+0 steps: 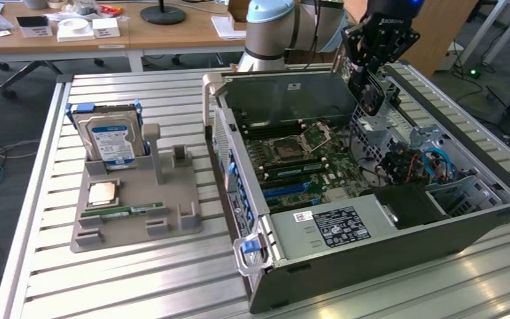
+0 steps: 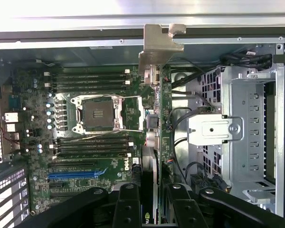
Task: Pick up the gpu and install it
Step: 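Insert the gpu into the slot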
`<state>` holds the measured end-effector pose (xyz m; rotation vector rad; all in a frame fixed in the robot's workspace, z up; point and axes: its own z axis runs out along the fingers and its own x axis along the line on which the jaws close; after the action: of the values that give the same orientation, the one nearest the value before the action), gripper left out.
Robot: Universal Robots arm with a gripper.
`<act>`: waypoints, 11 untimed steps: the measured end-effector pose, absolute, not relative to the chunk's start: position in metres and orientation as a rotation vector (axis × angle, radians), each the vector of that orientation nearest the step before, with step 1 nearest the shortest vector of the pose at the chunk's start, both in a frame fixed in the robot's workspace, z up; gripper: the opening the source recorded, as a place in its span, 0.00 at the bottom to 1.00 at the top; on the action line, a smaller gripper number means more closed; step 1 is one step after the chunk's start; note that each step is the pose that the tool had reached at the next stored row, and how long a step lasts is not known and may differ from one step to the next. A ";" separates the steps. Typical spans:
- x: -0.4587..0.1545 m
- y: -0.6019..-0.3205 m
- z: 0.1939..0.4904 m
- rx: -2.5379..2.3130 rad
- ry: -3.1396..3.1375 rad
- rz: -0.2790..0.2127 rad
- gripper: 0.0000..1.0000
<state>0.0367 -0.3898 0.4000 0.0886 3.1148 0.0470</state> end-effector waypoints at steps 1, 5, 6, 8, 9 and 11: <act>0.037 -0.390 0.400 0.089 3.115 0.047 0.26; 0.037 -0.390 0.400 0.089 3.115 0.047 0.26; 0.037 -0.390 0.400 0.088 3.115 0.047 0.26; 0.037 -0.390 0.400 0.076 3.115 0.047 0.26; 0.037 -0.390 0.400 0.061 3.116 0.047 0.26; 0.037 -0.390 0.400 0.019 3.117 0.048 0.26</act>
<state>0.0367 -0.3898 0.3998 0.0193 3.1167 0.0480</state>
